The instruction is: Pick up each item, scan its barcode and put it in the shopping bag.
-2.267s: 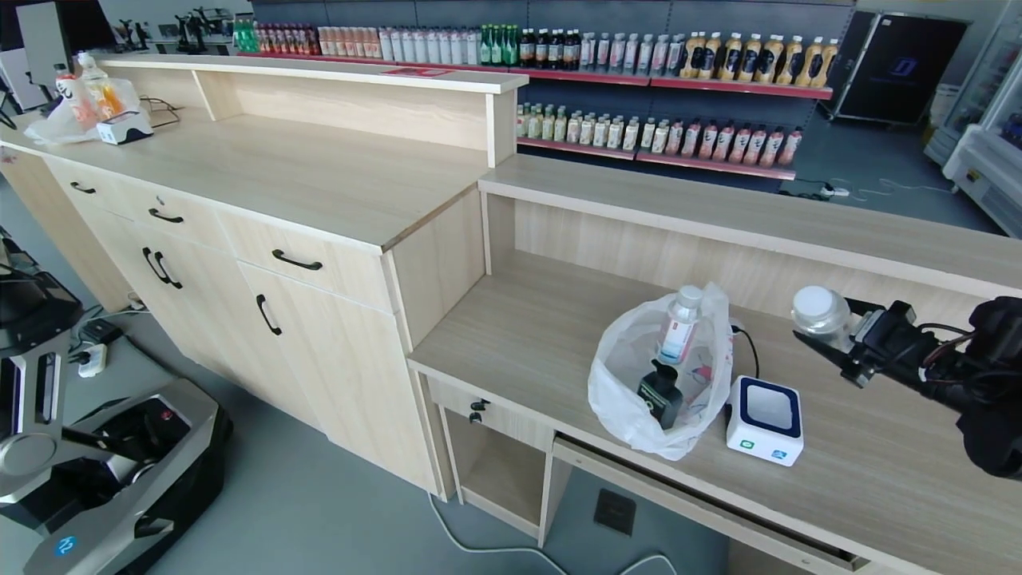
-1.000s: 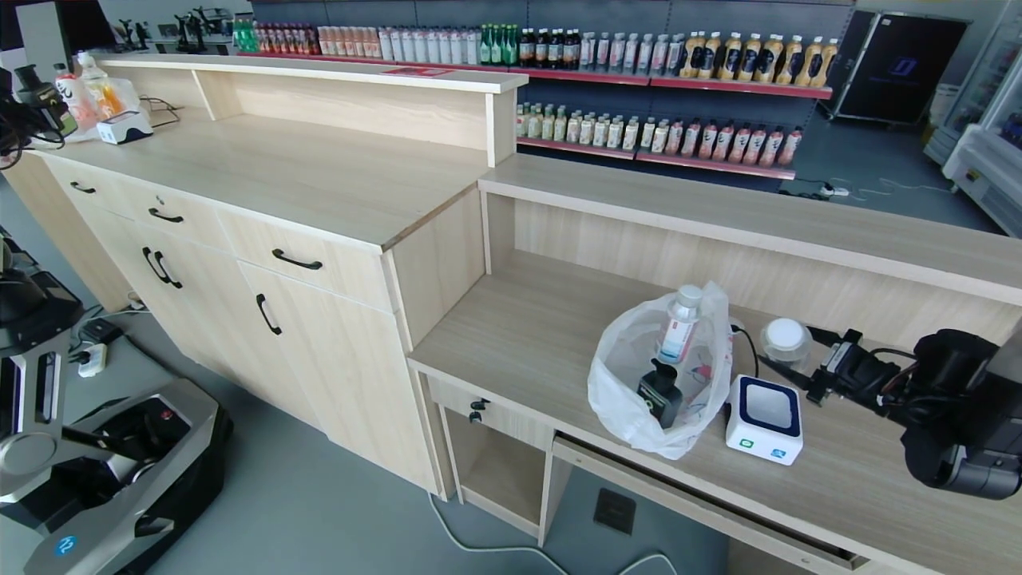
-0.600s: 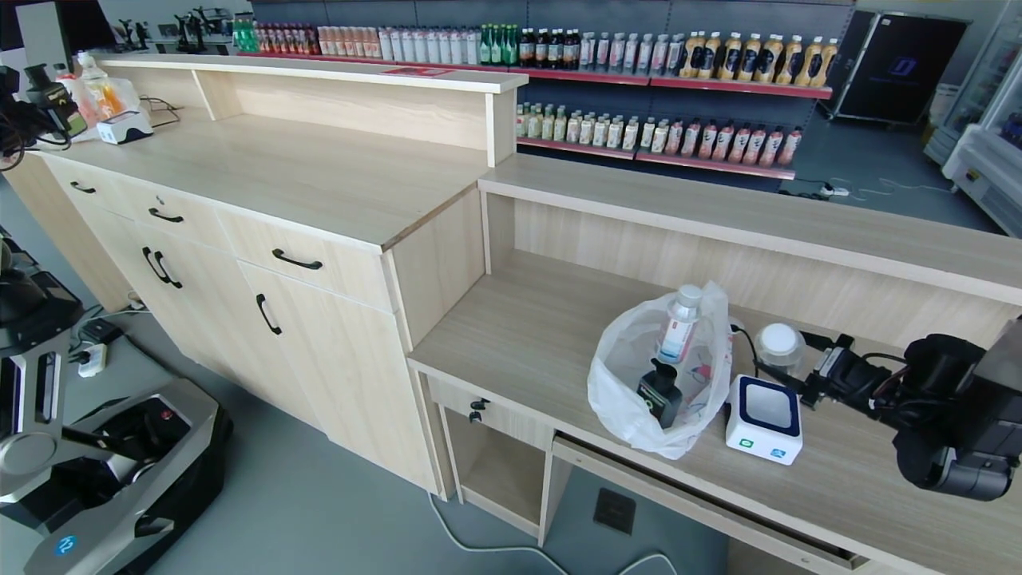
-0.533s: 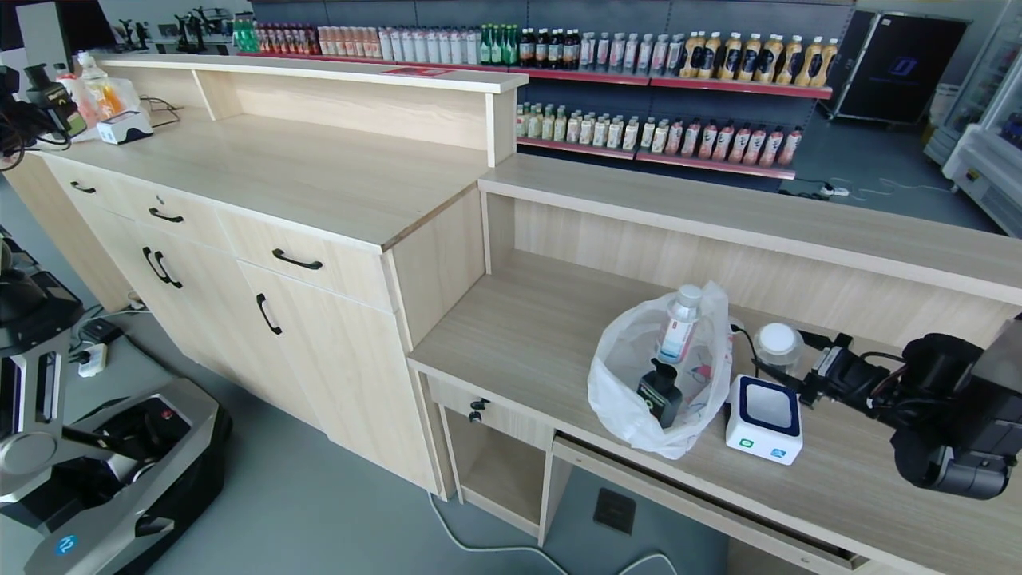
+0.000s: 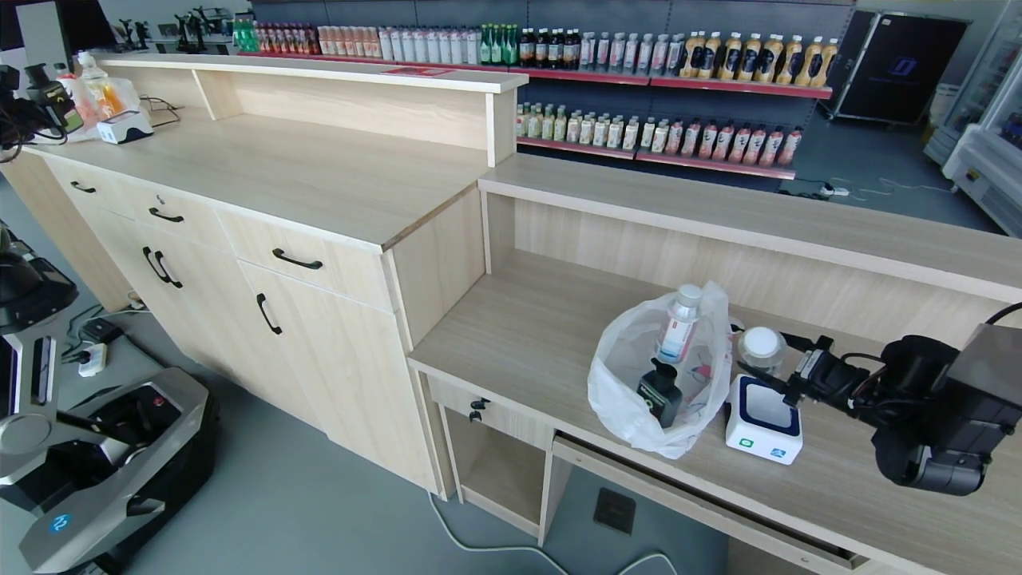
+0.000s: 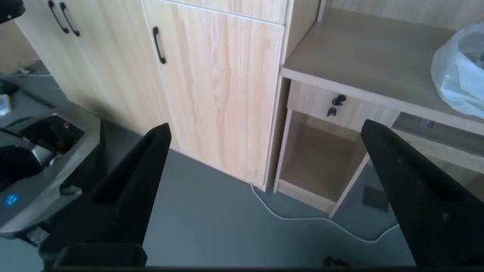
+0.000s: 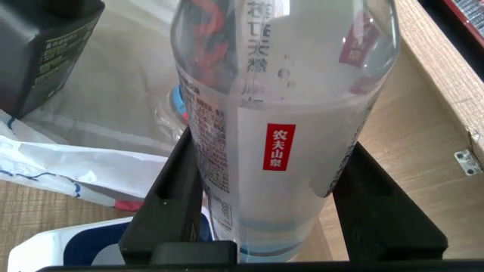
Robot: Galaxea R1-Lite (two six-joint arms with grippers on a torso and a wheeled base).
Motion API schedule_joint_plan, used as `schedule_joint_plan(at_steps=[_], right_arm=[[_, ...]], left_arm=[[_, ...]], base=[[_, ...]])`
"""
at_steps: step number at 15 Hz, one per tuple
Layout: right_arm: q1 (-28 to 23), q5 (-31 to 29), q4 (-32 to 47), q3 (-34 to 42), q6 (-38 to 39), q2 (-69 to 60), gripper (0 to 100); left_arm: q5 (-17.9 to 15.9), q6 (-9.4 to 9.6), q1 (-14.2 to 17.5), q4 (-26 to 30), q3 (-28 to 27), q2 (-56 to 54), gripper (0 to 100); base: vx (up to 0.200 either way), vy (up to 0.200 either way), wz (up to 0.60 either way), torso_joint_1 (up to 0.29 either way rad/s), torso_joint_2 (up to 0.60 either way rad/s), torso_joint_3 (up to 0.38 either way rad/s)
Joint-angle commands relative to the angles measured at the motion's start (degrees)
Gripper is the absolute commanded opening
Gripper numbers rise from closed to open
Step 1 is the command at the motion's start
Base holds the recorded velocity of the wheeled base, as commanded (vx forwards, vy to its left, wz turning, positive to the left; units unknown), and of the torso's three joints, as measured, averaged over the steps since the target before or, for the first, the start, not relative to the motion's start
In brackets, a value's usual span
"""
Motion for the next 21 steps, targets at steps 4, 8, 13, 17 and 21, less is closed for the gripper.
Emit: schedule_joint_plan(at_steps=[4, 8, 13, 17, 21], right_arm=[[0.93, -0.03, -0.08, -0.92, 0.06, 1.12, 0], [1.46, -0.12, -0.08, -2.76, 0.15, 2.26, 0], [1.72, -0.2, -0.08, -2.85, 0.15, 2.17, 0], [1.46, -0.29, -0.08, -2.15, -0.02, 1.56, 0], [1.46, -0.29, -0.08, -2.06, -0.02, 1.38, 0]], left_arm=[[0.0, 0.02, 0.04, 0.0, 0.0, -0.02, 100], [0.0, 0.02, 0.04, 0.0, 0.0, -0.02, 100], [0.0, 0.02, 0.04, 0.0, 0.0, -0.02, 100], [0.0, 0.02, 0.04, 0.0, 0.0, -0.02, 100], [0.0, 0.02, 0.04, 0.0, 0.0, -0.02, 100]], base=[[0.0, 0.0, 0.0, 0.0, 0.0, 0.0], [0.0, 0.0, 0.0, 0.0, 0.0, 0.0], [0.0, 0.0, 0.0, 0.0, 0.0, 0.0], [0.0, 0.0, 0.0, 0.0, 0.0, 0.0], [0.0, 0.0, 0.0, 0.0, 0.0, 0.0]])
